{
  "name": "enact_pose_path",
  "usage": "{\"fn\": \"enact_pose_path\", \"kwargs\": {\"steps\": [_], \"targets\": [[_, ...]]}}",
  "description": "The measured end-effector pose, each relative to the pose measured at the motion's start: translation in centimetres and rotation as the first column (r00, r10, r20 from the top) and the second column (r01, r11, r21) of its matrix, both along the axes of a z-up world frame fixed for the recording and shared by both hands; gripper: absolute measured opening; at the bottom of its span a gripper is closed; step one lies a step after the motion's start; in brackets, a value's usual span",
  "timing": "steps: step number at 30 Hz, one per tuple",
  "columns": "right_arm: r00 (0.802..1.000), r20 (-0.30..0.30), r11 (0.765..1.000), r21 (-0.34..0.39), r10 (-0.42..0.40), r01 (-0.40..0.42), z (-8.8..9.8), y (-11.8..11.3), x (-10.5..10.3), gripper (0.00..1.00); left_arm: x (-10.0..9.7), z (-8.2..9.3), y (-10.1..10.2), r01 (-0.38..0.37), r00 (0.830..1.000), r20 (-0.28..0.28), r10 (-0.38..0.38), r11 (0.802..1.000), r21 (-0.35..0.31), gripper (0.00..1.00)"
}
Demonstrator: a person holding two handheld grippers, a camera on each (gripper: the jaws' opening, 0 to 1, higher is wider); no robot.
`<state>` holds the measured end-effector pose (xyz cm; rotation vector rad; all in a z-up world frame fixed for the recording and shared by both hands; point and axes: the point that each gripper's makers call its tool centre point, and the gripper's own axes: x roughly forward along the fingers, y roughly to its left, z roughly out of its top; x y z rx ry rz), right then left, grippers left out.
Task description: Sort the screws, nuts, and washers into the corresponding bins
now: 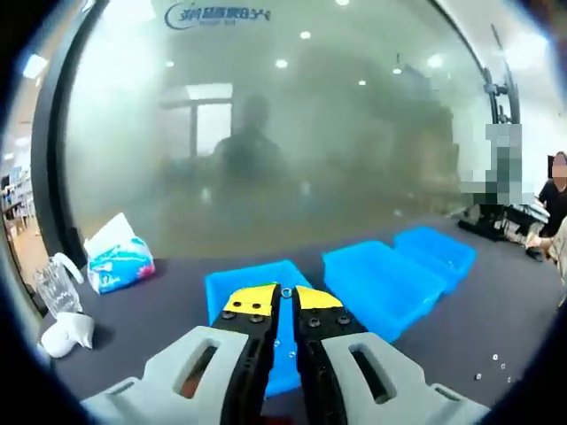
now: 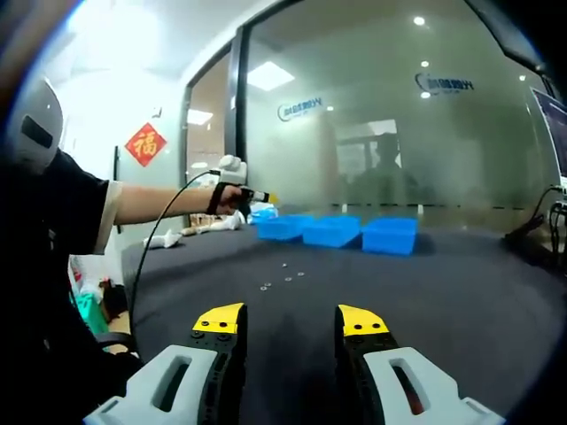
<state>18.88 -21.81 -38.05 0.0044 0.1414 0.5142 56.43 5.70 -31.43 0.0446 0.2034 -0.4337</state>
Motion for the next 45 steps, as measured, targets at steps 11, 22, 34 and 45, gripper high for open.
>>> {"fn": "enact_pose_path", "kwargs": {"steps": [11,22,34,45], "targets": [[1.000,0.006,1.000,-0.018,0.010,-0.010,0.4,0.4,0.1,0.36,-1.4,0.1,-1.1,0.046,0.999,0.003,-0.046,0.999,0.009,0.33],[1.000,0.011,1.000,-0.017,0.021,-0.021,0.7,1.1,0.3,0.36,-7.0,1.1,-1.7,0.125,0.991,0.050,-0.125,0.992,-0.002,0.34],[1.000,0.013,1.000,-0.012,0.020,-0.020,0.8,1.2,0.2,0.36,-17.1,2.3,-1.3,0.192,0.977,0.111,-0.182,0.977,-0.090,0.34],[1.000,0.009,1.000,-0.012,0.026,-0.026,0.7,1.5,0.0,0.36,-23.3,-0.3,1.1,0.226,0.973,0.092,-0.212,0.956,-0.188,0.34]]}}
